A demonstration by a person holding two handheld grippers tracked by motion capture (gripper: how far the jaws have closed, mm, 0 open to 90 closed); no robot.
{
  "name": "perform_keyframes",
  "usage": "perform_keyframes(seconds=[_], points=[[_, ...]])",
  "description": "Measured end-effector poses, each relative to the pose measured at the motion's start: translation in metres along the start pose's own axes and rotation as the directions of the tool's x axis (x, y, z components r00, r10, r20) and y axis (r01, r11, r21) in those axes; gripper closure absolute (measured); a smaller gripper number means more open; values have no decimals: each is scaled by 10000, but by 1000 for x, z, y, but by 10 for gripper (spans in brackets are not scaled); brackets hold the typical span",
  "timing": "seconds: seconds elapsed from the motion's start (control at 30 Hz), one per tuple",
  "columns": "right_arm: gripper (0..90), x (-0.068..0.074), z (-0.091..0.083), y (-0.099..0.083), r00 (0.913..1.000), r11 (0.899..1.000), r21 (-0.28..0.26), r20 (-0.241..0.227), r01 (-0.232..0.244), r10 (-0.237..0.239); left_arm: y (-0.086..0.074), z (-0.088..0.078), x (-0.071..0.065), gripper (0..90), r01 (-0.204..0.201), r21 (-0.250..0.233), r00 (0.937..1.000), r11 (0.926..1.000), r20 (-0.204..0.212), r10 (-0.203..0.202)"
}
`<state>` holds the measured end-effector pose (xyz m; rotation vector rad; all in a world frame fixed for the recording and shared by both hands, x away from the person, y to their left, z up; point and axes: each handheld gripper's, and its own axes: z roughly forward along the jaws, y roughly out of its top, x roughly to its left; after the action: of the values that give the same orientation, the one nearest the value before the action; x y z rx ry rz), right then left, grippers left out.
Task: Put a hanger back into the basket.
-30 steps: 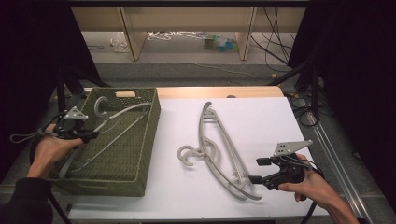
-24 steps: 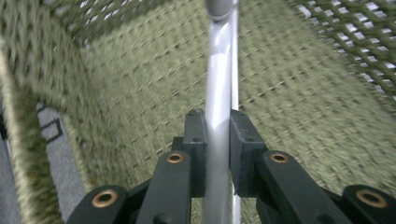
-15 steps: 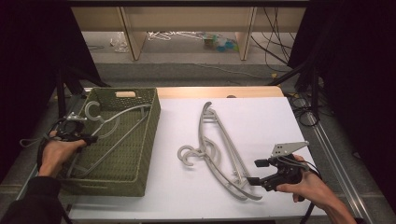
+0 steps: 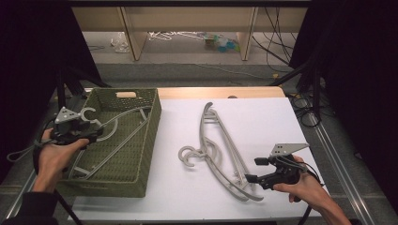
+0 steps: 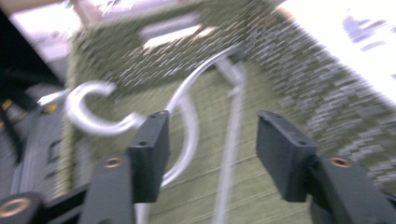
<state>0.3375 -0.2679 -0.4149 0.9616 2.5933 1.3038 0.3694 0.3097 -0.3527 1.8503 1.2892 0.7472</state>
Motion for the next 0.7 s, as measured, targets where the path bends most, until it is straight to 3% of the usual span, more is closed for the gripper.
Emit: perform_keyframes(seconds=[0.1, 0.27, 0.37, 0.43, 0.63, 0.7], points=[[234, -1, 2, 0, 9996, 9994, -336, 252, -91, 99, 2, -14, -27, 346, 57, -683, 9991, 9976, 429, -27], [233, 2, 3, 0, 9981, 9976, -685, 605, -48, 90, -2, -29, -74, 299, -279, -1434, 9914, 9893, 1230, 457], [233, 7, 7, 0, 9979, 9979, -632, 647, 134, -93, -6, -29, -103, 286, -188, -1678, 9789, 9856, 1977, 523], [238, 11, 11, 0, 9978, 9982, -526, 611, 296, -263, -9, -26, -121, 277, -232, -1664, 9664, 9858, 2488, 647], [240, 17, 16, -1, 9980, 9984, -399, 505, 396, -376, -16, -14, -168, 262, -694, -1738, 9371, 9823, 3264, 1240], [240, 16, 16, -2, 9978, 9980, -468, 529, 425, -401, -23, -10, -178, 257, -651, -1823, 9329, 9811, 3379, 1246]])
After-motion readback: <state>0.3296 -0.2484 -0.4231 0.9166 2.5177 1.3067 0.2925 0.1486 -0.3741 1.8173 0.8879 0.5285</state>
